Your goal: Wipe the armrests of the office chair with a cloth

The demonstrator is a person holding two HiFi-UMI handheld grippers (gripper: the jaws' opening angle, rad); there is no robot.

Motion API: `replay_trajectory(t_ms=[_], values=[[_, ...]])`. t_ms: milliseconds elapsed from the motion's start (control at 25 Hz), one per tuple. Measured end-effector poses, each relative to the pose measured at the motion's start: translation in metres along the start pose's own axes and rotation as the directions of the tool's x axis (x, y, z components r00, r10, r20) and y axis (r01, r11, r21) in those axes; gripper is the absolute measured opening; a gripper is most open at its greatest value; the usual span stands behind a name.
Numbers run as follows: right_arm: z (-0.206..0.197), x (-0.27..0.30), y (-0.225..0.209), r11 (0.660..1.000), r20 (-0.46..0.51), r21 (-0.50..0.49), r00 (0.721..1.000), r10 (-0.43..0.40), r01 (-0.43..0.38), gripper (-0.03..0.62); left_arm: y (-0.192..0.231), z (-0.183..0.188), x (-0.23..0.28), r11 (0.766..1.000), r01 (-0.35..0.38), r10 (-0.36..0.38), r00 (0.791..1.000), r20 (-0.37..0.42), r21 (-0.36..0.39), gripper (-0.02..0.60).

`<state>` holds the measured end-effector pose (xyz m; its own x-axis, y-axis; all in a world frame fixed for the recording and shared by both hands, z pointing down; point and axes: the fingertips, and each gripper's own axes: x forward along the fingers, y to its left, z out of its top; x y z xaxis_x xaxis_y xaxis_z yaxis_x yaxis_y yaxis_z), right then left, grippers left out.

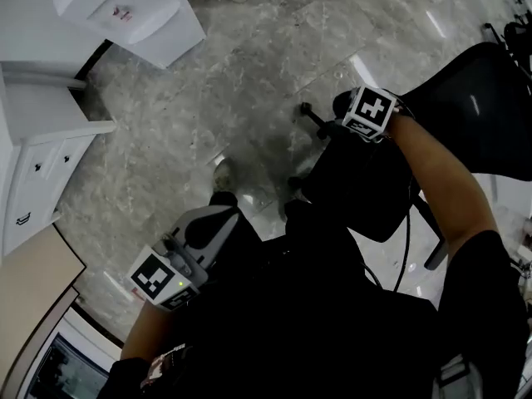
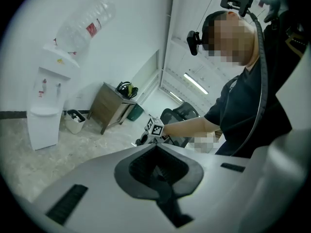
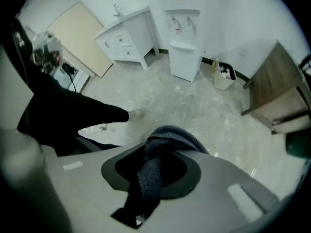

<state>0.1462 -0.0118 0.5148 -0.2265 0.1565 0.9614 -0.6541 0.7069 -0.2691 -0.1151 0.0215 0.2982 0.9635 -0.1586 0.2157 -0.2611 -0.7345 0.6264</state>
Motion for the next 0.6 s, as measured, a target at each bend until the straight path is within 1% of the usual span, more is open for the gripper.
replay_trajectory(t_ms=[40, 80, 120, 160, 200, 240, 320, 360, 400, 440, 480, 520, 600], values=[[-0.006, -0.004, -0.013, 0.998, 0.008, 0.064, 1.0, 0.025, -0.026, 0.075, 0.001, 0.002, 0.0, 1.0, -0.003, 0.003, 1.0, 0.007, -0.003, -0.005], [-0.012, -0.008, -0.024, 0.987, 0.039, 0.148, 0.997, 0.061, -0.066, 0.075, 0.003, 0.002, -0.002, 1.0, -0.004, 0.004, 1.0, 0.007, -0.002, -0.005], [-0.017, -0.015, -0.032, 0.963, 0.096, 0.243, 0.991, 0.098, -0.119, 0.075, 0.004, 0.002, -0.003, 1.0, -0.002, 0.002, 1.0, 0.006, 0.0, -0.005], [-0.02, -0.022, -0.037, 0.924, 0.177, 0.337, 0.976, 0.127, -0.181, 0.075, 0.006, 0.003, -0.005, 1.0, -0.002, 0.002, 1.0, 0.009, -0.002, -0.005], [-0.023, -0.03, -0.04, 0.876, 0.266, 0.416, 0.954, 0.141, -0.245, 0.075, 0.007, 0.003, -0.007, 1.0, -0.002, 0.002, 1.0, 0.009, -0.008, -0.005], [-0.025, -0.038, -0.043, 0.824, 0.354, 0.478, 0.925, 0.137, -0.305, 0.075, 0.008, 0.001, -0.009, 1.0, -0.003, 0.003, 1.0, 0.005, -0.014, -0.005], [-0.036, -0.053, -0.047, 0.727, 0.496, 0.562, 0.864, 0.084, -0.394, 0.075, 0.01, 0.001, -0.008, 1.0, -0.01, 0.01, 1.0, 0.015, -0.026, -0.005], [-0.044, -0.059, -0.047, 0.69, 0.546, 0.59, 0.837, 0.042, -0.419, 0.075, 0.011, 0.002, -0.006, 0.999, -0.011, 0.012, 1.0, 0.025, -0.03, -0.005], [-0.053, -0.063, -0.044, 0.665, 0.581, 0.608, 0.814, -0.001, -0.433, 0.075, 0.011, 0.003, -0.004, 0.999, -0.007, 0.008, 0.999, 0.032, -0.034, -0.005], [-0.06, -0.065, -0.035, 0.661, 0.599, 0.616, 0.799, -0.041, -0.428, 0.075, 0.011, 0.003, -0.004, 0.999, -0.002, 0.003, 0.999, 0.034, -0.037, -0.005], [-0.066, -0.064, -0.021, 0.684, 0.598, 0.613, 0.798, -0.074, -0.396, 0.075, 0.011, 0.003, -0.004, 0.999, 0.001, 0.0, 0.999, 0.036, -0.041, -0.005], [-0.067, -0.059, 0.0, 0.729, 0.579, 0.594, 0.809, -0.096, -0.339, 0.075, 0.012, 0.005, -0.004, 0.999, 0.001, 0.001, 0.999, 0.045, -0.047, -0.005], [-0.058, -0.042, 0.055, 0.838, 0.52, 0.505, 0.848, -0.106, -0.205, 0.075, 0.014, 0.008, -0.002, 0.999, -0.003, 0.006, 0.998, 0.065, -0.053, -0.005]])
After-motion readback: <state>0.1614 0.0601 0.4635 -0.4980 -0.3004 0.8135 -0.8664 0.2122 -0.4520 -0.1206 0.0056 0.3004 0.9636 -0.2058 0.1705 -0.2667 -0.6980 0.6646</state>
